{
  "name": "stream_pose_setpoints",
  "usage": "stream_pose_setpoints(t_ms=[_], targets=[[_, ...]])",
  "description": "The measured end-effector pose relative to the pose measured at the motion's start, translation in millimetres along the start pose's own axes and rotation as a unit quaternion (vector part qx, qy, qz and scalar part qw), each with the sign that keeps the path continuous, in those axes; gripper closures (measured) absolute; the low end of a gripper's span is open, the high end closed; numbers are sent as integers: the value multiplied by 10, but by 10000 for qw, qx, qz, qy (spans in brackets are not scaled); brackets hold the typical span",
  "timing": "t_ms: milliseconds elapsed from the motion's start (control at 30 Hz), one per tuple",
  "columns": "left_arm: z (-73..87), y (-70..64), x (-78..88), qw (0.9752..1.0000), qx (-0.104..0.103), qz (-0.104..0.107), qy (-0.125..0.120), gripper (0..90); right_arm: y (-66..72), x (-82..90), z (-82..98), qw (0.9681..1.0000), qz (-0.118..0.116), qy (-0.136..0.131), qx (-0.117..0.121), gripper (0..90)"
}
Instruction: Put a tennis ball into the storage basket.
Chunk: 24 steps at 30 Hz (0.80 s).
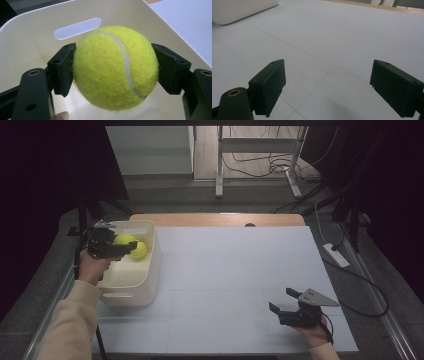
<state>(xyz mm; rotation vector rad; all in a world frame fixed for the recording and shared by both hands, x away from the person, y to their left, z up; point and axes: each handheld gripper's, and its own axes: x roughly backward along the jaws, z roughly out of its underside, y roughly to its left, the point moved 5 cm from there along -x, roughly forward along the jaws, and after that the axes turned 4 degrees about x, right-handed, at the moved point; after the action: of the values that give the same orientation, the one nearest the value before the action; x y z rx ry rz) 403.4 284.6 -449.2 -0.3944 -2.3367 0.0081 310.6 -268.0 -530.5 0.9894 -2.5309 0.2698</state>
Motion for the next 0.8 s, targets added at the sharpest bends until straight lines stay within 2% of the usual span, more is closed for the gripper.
stream_pose_setpoints(t_ms=[100, 233, 367, 500, 667, 800], targets=[[9, 5, -2, 9999, -50, -78, 41, 257, 0, 0, 0, 10000, 0, 0, -1, 135], [17, -5, -6, 9999, -49, -71, 55, 250, 1, 0, 0, 10000, 1, 1, 4, 135], [7, -6, 8, 10000, 1, -35, -18, 196, 1, 2, 0, 10000, 1, -2, 1, 135], [-19, -13, 74, 9997, 75, 18, -230, 145, 2, 3, -1, 10000, 2, -4, 5, 135], [-21, -52, 130, 9987, 126, 260, -415, 106, -1, 2, 0, 10000, 4, -6, -1, 135], [-19, -108, 186, 9969, 108, 492, -596, 91, -4, 7, -1, 10000, -10, -27, -15, 135]])
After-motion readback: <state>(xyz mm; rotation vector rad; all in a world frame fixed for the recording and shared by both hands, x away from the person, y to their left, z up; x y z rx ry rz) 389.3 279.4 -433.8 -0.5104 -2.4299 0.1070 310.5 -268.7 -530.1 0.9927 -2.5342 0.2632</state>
